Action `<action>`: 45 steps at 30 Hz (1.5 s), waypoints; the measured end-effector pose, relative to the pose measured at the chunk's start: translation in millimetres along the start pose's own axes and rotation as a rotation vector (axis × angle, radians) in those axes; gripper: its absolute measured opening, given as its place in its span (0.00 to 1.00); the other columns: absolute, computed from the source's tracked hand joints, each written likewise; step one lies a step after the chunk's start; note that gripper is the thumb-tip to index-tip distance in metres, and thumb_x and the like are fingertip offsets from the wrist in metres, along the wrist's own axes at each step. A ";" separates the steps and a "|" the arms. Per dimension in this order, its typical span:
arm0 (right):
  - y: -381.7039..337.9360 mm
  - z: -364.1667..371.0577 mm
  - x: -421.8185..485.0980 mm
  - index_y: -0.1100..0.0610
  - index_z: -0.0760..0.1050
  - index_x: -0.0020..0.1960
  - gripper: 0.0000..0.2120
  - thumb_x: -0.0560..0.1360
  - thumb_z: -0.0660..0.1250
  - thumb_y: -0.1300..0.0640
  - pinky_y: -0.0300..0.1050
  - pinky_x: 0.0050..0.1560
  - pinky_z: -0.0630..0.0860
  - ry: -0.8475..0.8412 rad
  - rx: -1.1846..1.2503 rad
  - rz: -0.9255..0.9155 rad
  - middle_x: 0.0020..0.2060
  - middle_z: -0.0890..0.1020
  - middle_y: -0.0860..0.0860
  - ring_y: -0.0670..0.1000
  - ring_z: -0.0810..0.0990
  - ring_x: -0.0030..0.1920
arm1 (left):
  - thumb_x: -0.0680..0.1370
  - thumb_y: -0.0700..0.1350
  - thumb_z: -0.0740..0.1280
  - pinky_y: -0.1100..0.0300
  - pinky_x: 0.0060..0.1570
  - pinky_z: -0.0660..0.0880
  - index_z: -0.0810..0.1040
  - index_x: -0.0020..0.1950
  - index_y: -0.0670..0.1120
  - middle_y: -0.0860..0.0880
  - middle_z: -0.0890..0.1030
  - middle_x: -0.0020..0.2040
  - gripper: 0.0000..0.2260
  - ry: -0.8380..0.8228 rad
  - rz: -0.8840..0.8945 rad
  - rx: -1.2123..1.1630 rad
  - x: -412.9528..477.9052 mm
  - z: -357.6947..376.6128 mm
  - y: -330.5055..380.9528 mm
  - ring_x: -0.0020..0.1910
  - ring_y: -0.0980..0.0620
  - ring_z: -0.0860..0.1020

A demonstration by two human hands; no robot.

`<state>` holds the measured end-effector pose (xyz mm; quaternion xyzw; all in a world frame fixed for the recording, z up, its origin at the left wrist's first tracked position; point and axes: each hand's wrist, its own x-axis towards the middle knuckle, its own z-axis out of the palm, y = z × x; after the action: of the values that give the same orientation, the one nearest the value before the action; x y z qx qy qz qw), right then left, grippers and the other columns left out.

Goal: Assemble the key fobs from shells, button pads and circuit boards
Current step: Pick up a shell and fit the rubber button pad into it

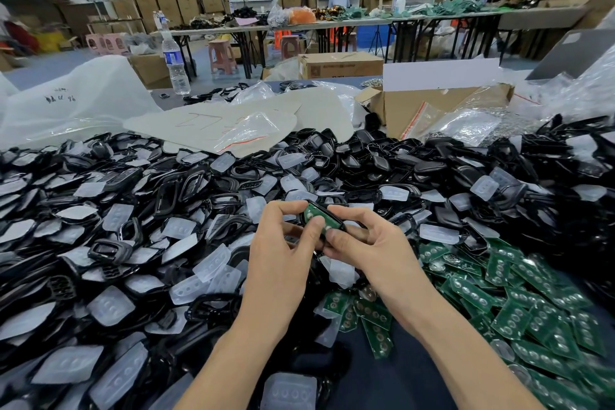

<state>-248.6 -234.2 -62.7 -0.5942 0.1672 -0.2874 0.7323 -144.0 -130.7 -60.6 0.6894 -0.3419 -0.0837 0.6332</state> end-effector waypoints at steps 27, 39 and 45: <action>-3.1 3.3 -3.8 0.43 0.79 0.48 0.07 0.77 0.73 0.55 0.38 0.46 0.80 -0.010 -0.223 -0.104 0.45 0.88 0.51 0.50 0.87 0.46 | 0.82 0.40 0.66 0.74 0.42 0.70 0.82 0.58 0.58 0.62 0.74 0.44 0.13 -0.131 0.211 0.118 1.4 -8.4 6.2 0.45 0.60 0.77; 6.0 1.2 -0.7 0.41 0.77 0.49 0.05 0.74 0.71 0.48 0.53 0.54 0.80 0.013 -0.339 -0.140 0.47 0.87 0.46 0.48 0.87 0.49 | 0.82 0.41 0.67 0.69 0.40 0.73 0.81 0.57 0.63 0.57 0.75 0.45 0.15 -0.126 0.217 0.140 2.4 -9.8 3.8 0.43 0.56 0.77; 0.5 1.1 -4.4 0.39 0.74 0.48 0.08 0.79 0.68 0.53 0.47 0.51 0.79 -0.011 -0.329 -0.137 0.47 0.87 0.48 0.49 0.87 0.47 | 0.80 0.49 0.68 0.71 0.45 0.73 0.76 0.62 0.61 0.57 0.79 0.49 0.12 -0.167 0.112 0.135 -2.8 -20.3 16.6 0.47 0.61 0.78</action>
<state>-251.2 -230.6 -63.3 -0.7175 0.1670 -0.3024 0.6049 -141.0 -111.9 -42.3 0.7008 -0.4363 -0.0820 0.5584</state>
